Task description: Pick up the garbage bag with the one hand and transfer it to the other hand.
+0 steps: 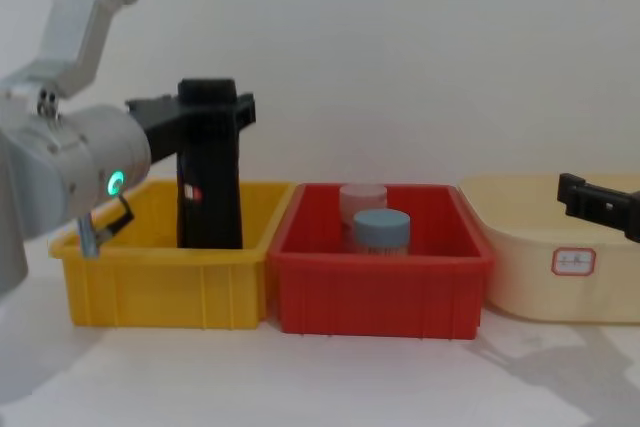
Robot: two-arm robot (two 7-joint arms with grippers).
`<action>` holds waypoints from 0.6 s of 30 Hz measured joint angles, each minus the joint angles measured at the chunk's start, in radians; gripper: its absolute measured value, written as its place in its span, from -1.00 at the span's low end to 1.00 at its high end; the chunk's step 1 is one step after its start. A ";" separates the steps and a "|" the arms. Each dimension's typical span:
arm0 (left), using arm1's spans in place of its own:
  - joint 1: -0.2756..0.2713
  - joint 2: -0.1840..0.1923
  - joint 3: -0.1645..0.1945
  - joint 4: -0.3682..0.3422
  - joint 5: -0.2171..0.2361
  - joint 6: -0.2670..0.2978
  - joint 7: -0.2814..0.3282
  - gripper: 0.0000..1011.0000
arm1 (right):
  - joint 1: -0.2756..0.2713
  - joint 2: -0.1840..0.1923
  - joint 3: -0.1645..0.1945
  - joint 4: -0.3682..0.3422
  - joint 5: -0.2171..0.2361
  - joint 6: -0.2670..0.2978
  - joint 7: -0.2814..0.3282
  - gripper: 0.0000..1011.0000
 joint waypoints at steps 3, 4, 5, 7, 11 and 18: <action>-0.011 0.007 -0.002 -0.028 0.000 0.003 -0.019 0.10 | 0.000 0.000 0.000 0.000 0.000 0.000 0.000 0.98; -0.014 0.008 -0.003 -0.033 -0.001 0.004 -0.026 0.10 | 0.000 0.000 0.000 0.000 0.000 0.000 0.000 0.98; -0.021 0.010 -0.003 -0.043 -0.002 0.004 -0.037 0.10 | 0.000 0.000 0.000 0.000 0.000 0.000 0.000 0.98; -0.027 0.012 -0.003 -0.052 -0.005 0.005 -0.049 0.10 | 0.000 0.000 0.000 0.000 0.000 0.000 0.000 0.98; -0.047 0.014 -0.002 -0.069 -0.015 0.006 -0.083 0.10 | 0.000 0.000 0.000 0.000 0.000 0.000 0.000 0.98; -0.092 0.008 0.009 -0.080 -0.047 0.008 -0.162 0.10 | 0.000 0.000 0.000 0.000 0.000 0.000 0.000 0.98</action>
